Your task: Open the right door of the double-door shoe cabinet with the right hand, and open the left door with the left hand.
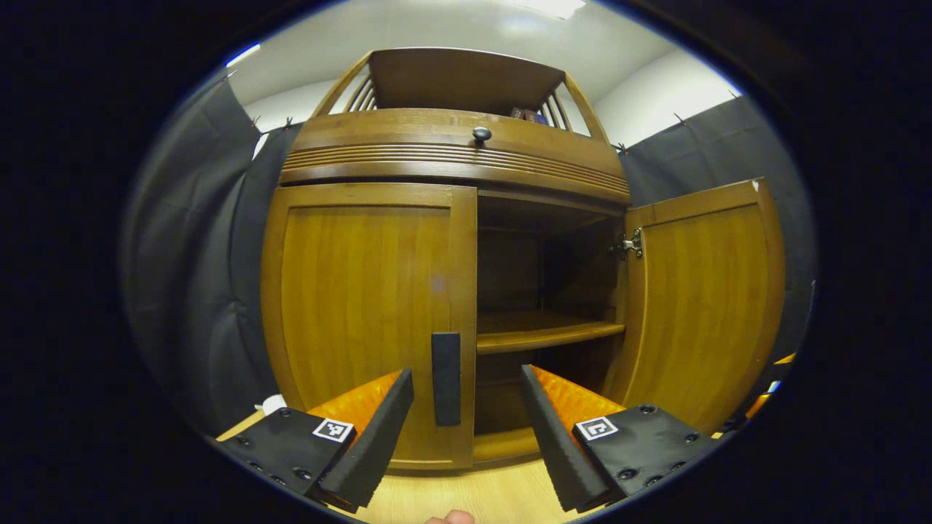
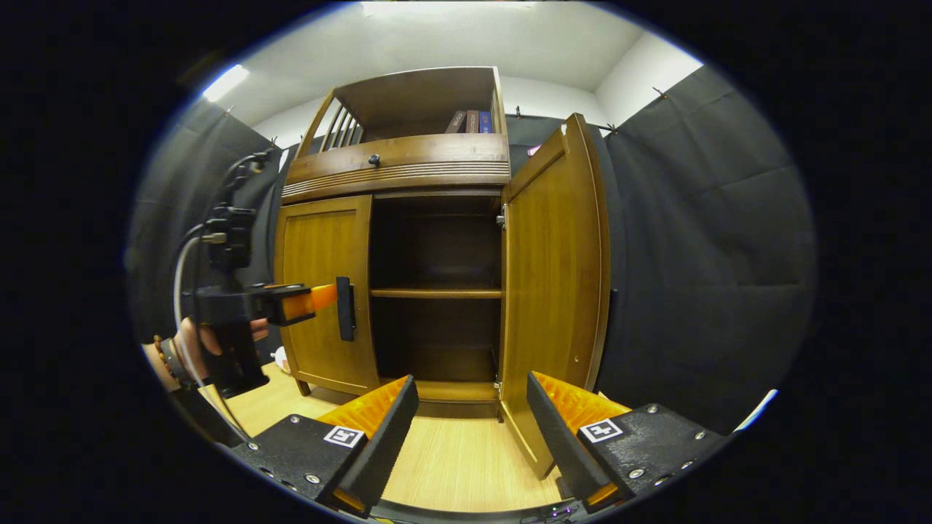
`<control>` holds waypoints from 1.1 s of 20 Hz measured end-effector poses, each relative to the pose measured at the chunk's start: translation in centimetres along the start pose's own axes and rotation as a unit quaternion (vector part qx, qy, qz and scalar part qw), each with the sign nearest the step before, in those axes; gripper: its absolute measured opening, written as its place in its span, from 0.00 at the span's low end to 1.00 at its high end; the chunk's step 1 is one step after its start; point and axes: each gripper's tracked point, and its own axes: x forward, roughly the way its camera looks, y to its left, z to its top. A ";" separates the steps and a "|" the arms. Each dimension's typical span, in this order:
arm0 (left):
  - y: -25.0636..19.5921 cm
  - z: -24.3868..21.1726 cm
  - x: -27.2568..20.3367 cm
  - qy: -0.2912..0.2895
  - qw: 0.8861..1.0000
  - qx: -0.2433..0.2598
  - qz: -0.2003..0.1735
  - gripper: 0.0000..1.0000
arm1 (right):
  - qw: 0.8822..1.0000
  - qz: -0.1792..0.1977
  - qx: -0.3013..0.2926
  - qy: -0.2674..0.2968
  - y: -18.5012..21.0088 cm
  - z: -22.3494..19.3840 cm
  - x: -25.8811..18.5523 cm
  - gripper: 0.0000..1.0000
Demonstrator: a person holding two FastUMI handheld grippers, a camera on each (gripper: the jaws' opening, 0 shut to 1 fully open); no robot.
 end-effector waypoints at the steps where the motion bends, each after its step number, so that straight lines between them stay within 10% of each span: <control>1: 0.0 -0.7 1.2 0.005 1.000 0.006 0.002 0.94 | 1.000 -0.003 0.001 -0.002 -0.2 0.0 -0.3 0.98; 12: 3.9 -4.3 7.8 0.025 0.998 0.008 0.055 0.92 | 0.999 -0.029 0.015 0.007 -2.5 -0.6 -1.0 0.98; 19: 2.3 -4.5 8.3 0.023 0.999 0.008 0.024 0.43 | 1.000 -0.023 0.018 0.012 -1.6 -1.3 -1.1 0.92; 22: 2.3 -4.6 7.4 0.032 0.999 -0.004 0.019 0.36 | 0.999 -0.021 0.018 0.017 -1.3 -1.6 -1.1 0.92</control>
